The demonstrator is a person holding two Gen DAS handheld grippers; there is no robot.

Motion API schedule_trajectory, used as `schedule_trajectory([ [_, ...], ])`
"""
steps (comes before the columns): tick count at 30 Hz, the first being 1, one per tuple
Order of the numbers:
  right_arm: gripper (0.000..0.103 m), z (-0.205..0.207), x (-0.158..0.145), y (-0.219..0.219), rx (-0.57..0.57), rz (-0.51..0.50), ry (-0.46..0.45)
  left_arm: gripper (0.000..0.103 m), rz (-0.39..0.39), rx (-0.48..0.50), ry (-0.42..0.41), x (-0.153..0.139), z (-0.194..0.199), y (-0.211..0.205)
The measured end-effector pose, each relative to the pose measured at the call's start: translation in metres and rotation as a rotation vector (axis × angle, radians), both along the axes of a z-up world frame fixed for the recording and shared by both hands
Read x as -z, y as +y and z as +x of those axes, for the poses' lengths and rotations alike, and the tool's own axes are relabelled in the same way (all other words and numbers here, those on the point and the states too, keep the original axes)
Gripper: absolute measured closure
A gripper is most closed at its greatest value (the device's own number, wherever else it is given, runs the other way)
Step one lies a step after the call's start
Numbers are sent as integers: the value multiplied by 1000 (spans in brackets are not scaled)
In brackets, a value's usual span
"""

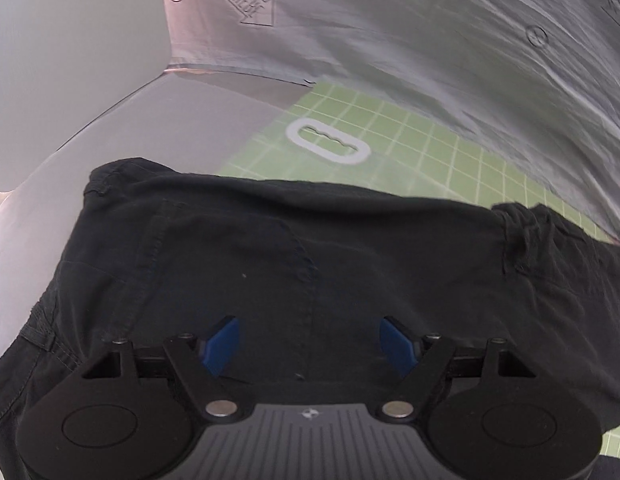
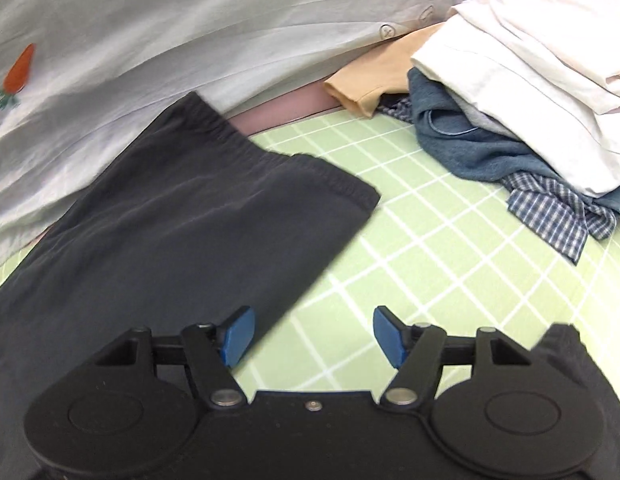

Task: Fold clothes
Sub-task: 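Lower the dark pants onto the mat and open both grippers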

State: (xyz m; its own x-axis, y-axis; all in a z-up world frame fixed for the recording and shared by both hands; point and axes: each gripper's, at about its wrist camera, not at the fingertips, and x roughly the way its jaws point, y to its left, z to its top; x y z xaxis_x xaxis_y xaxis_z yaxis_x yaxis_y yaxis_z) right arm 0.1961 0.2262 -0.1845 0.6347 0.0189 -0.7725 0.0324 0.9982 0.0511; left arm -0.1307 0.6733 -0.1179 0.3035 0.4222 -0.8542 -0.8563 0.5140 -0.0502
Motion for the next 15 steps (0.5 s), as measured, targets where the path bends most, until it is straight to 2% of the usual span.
schedule_trajectory([
  [4,31,46,5,-12,47,12,-33,25,0,42,-2,8,18,-28],
  [7,32,70,16,-19,94,-16,-33,25,2,61,60,13,33,-38],
  [9,44,74,21,-22,110,-14,-31,25,-14,71,61,12,40,-42],
  [11,48,76,24,-24,96,1,-38,25,-27,72,58,8,47,-44],
  [12,59,76,24,-24,71,4,-41,25,-23,75,53,5,50,-45],
  [13,63,75,24,-23,47,7,-44,25,-19,79,48,3,53,-46],
  [14,80,75,25,-23,22,8,-46,25,-15,83,47,0,55,-47],
  [15,88,73,23,-22,2,-6,-46,25,-10,87,40,-3,56,-49],
])
